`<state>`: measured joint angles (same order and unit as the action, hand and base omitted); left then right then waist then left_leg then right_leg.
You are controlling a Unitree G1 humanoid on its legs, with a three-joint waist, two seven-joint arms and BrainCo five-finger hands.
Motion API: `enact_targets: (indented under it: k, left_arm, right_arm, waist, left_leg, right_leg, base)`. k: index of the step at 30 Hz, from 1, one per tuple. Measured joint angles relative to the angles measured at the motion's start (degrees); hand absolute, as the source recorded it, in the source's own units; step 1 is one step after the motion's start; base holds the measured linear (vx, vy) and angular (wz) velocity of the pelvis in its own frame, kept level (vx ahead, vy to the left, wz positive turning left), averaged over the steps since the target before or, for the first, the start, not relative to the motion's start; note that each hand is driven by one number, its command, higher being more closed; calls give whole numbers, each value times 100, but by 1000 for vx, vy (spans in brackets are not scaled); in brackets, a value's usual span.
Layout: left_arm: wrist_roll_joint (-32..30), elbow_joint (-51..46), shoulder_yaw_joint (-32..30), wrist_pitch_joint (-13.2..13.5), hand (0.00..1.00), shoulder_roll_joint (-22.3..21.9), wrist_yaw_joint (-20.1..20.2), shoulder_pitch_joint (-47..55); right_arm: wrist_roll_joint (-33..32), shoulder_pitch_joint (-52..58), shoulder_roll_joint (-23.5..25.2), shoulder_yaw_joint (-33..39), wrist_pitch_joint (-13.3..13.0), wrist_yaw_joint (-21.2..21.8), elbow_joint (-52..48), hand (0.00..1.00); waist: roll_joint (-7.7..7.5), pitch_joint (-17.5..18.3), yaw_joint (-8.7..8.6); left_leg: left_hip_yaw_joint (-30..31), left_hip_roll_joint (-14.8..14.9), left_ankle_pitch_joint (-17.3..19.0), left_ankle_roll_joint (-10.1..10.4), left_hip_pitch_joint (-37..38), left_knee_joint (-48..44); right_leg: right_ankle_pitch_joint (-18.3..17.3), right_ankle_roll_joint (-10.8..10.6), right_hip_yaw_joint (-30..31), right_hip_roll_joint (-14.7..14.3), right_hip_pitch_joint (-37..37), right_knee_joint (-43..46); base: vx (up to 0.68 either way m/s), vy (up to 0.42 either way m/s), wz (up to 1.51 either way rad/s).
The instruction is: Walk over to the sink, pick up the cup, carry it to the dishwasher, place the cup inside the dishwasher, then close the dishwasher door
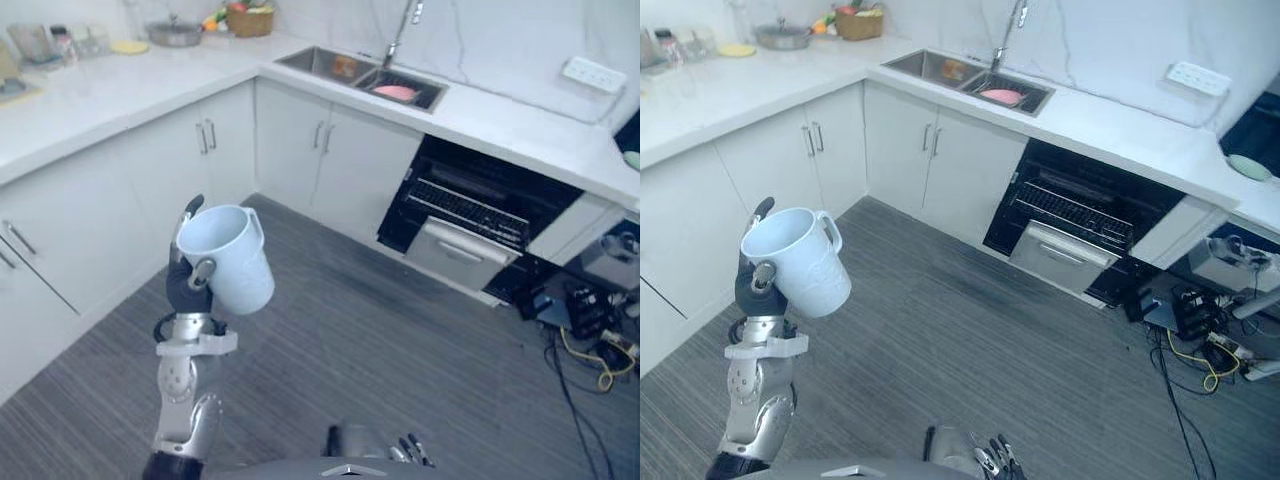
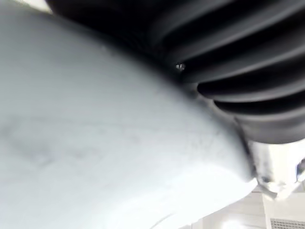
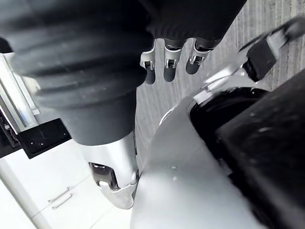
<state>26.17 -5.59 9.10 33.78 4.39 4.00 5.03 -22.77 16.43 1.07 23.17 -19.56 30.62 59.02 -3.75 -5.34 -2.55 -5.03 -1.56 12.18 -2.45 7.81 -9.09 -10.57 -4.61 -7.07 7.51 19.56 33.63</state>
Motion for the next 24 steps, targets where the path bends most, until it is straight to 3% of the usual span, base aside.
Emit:
enact_targets:
  k: [2, 4, 6, 7, 8, 9, 11, 12, 13, 14, 16, 18, 20, 22, 23, 24]
  left_arm:
    - [4, 4, 6, -32, 100, -29, 24, -5]
    - [4, 4, 4, -29, 100, -75, 53, -2]
    - [23, -13, 4, 73, 100, -88, 240, 72]
    - [36, 51, 5, 125, 100, -170, 312, 104]
    - [76, 39, 19, 131, 100, -278, 375, 185]
    - [78, 35, 68, 140, 100, -323, 438, 187]
    - [78, 26, 133, 175, 100, -350, 525, 174]
    - [83, 16, 144, 177, 100, -390, 577, 154]
    - [85, 2, 130, 177, 100, -447, 631, 141]
    - [83, -6, 142, 174, 100, -494, 644, 122]
    - [72, -62, 231, 169, 100, -589, 675, 110]
    - [76, -198, 225, 162, 100, -628, 680, 96]
    - [81, -417, 229, 139, 100, -620, 681, 57]
    - [79, -657, 238, 51, 100, -585, 658, 52]
    - [73, -869, 297, -36, 100, -500, 562, 55]
    - [68, -1008, 366, -76, 100, -410, 503, 76]
  right_arm:
    - [16, 5, 16, -112, 6, -16, -209, 0]
    - [25, 24, -1, -297, 7, -12, -365, 0]
    - [48, 158, 3, -639, 61, 0, -579, 0]
    - [27, 121, -74, -660, 112, 34, -591, 0]
    - [0, 146, -199, -650, 116, 53, -704, 0]
    - [-38, 122, -263, -659, 131, -72, -715, 0]
    - [-44, 131, -293, -600, 129, -228, -847, 0]
    - [-42, 127, -352, -535, 121, -371, -942, 0]
    - [-44, 140, -359, -459, 109, -573, -1024, 0]
    - [-50, 140, -360, -439, 75, -720, -1075, 0]
    - [-80, 123, -357, -348, -321, -1285, -1190, 0]
    - [-446, 121, -363, -255, -685, -1616, -1609, 0]
    - [-734, 95, -401, -221, -965, -1891, -2369, 0]
    - [-917, 21, -444, -258, -1149, -2149, -3280, 0]
    - [-948, -124, -468, -400, -1213, -2368, -4017, 0]
    - [-933, -122, -499, -483, -1283, -2468, -4431, 0]
  waist:
    - [108, -62, -93]
    - [169, -100, -98]
    - [40, -10, -121]
    - [214, -12, -118]
    - [283, 56, -160]
    - [370, 93, -194]
    - [564, 167, -220]
    - [647, 141, -246]
    - [713, 108, -192]
    - [769, 85, -168]
    - [694, -20, -30]
    - [698, -4, 80]
    - [681, -4, 142]
    - [642, 9, 149]
    - [482, 26, 170]
    - [369, -6, 211]
  left_leg:
    - [-6, 122, 239, 251, 238, -67]
    - [-26, 252, 469, 472, 450, -206]
    - [-90, 306, 851, 736, 811, -421]
    - [-106, 453, 966, 743, 916, -482]
    - [-126, 621, 953, 768, 927, -676]
    - [-126, 752, 828, 804, 830, -1138]
    - [-127, 959, 441, 794, 469, -2018]
    - [-129, 1119, -107, 809, 131, -2877]
    - [-126, 1352, -949, 892, -356, -3927]
    - [-124, 1467, -974, 859, -613, -4511]
    - [-141, 1616, -524, 593, -1471, -5832]
    - [-266, 1679, -117, 549, -1982, -5693]
    - [-503, 1733, 217, 464, -2237, -4784]
    - [-526, 1581, 356, 444, -2247, -3352]
    - [-122, 1207, 296, 465, -2206, -2215]
    - [233, 992, 157, 523, -2155, -1675]
  right_leg:
    - [410, 126, 51, -221, 9, -1053]
    - [829, 192, 69, -385, 9, -1402]
    - [1535, 408, 13, -385, -78, -1480]
    - [1279, 484, -53, -518, -27, -1154]
    - [943, 553, -136, -609, -35, -906]
    - [643, 618, -176, -698, -47, -704]
    - [377, 728, -237, -889, -209, -728]
    - [282, 805, -191, -1032, -455, -883]
    - [218, 908, -40, -1248, -808, -1181]
    - [193, 954, 30, -1362, -1031, -1333]
    - [123, 1063, 342, -1536, -1866, -1820]
    - [125, 1061, 680, -1569, -2291, -2122]
    - [128, 1056, 1137, -1561, -2564, -2247]
    - [119, 1063, 1645, -1517, -2664, -2225]
    - [-8, 1013, 2163, -1372, -2644, -2133]
    - [-181, 915, 2484, -1273, -2649, -2012]
  base:
    - [592, -100, 7]
    - [504, -145, -1]
    - [537, -229, 2]
    - [516, -269, 5]
    - [494, -297, -3]
    - [600, -341, -5]
    - [514, -280, -14]
    - [507, -230, -33]
    - [490, -207, -41]
    - [468, -160, -54]
    - [417, -132, -68]
    - [383, -51, -104]
    - [489, 82, -128]
    - [424, 203, -139]
    - [402, 293, -168]
    - [461, 375, -183]
